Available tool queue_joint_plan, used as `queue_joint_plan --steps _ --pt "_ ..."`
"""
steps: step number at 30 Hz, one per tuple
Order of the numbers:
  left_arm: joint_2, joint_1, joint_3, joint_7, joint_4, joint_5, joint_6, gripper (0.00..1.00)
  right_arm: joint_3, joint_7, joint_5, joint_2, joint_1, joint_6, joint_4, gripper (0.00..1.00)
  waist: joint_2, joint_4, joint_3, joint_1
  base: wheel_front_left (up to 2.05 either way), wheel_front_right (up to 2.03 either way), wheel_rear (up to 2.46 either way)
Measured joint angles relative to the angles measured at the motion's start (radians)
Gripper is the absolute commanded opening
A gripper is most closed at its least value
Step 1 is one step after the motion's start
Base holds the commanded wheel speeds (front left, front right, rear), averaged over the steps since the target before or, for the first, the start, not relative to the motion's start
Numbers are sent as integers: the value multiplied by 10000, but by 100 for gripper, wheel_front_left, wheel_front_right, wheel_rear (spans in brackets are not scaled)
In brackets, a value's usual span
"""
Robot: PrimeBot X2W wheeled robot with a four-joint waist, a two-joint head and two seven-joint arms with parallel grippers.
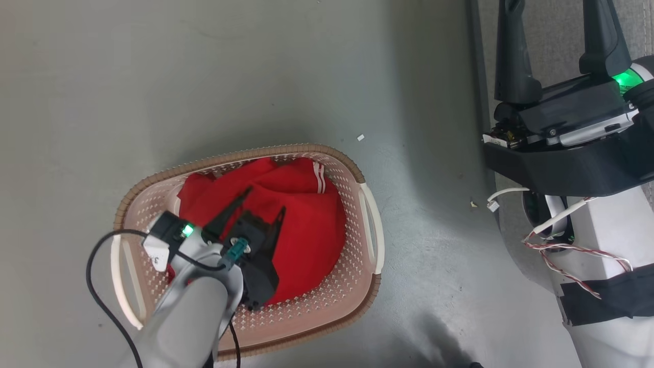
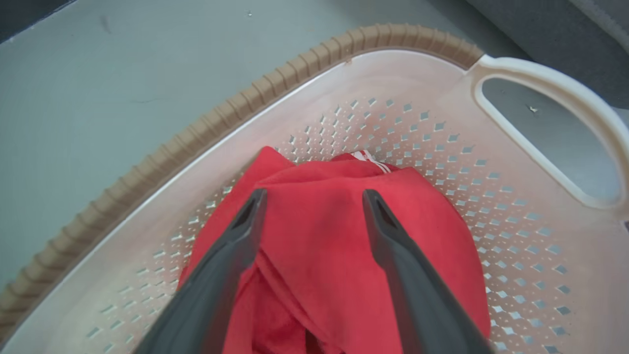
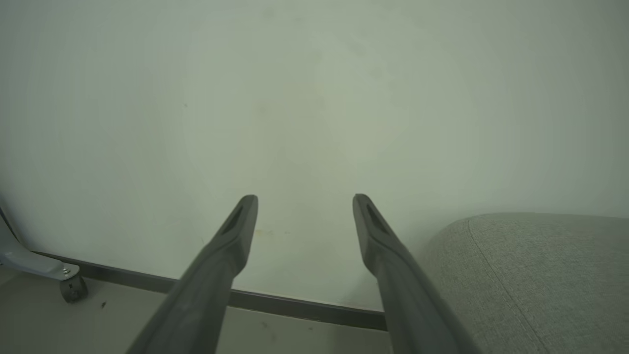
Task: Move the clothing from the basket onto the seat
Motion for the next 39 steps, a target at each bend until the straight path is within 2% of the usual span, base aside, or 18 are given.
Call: queue_joint_plan --steps 9,14,15,17,31,36,39 --pt "-54 -364 199 -111 537 0 616 100 -98 0 -61 -23 -2 -2 -4 100 0 -87 185 0 0 0 0" --pt "-54 -376 244 -117 851 -2 685 100 -113 0 -63 -21 -2 -2 -2 100 0 -95 283 0 0 0 0" --pt "-56 -382 211 -127 894 0 683 71 -113 0 -65 -21 -2 0 -2 100 0 -95 302 0 0 0 0" --pt "-58 -405 128 -155 1035 0 658 1 -117 0 -82 -21 -3 0 6 100 0 -94 338 0 0 0 0" --pt "-79 -447 -213 -251 1175 -184 52 0 -332 0 -92 -48 49 10 382 100 0 1 150 0 0 0 0" --pt "-86 -292 -278 -253 903 -351 -127 0 -420 0 -92 -203 466 88 706 100 0 140 -151 0 0 0 0" --pt "-90 17 -270 -255 374 -809 -318 0 -500 0 -90 -261 730 96 951 100 0 249 -392 0 0 0 0"
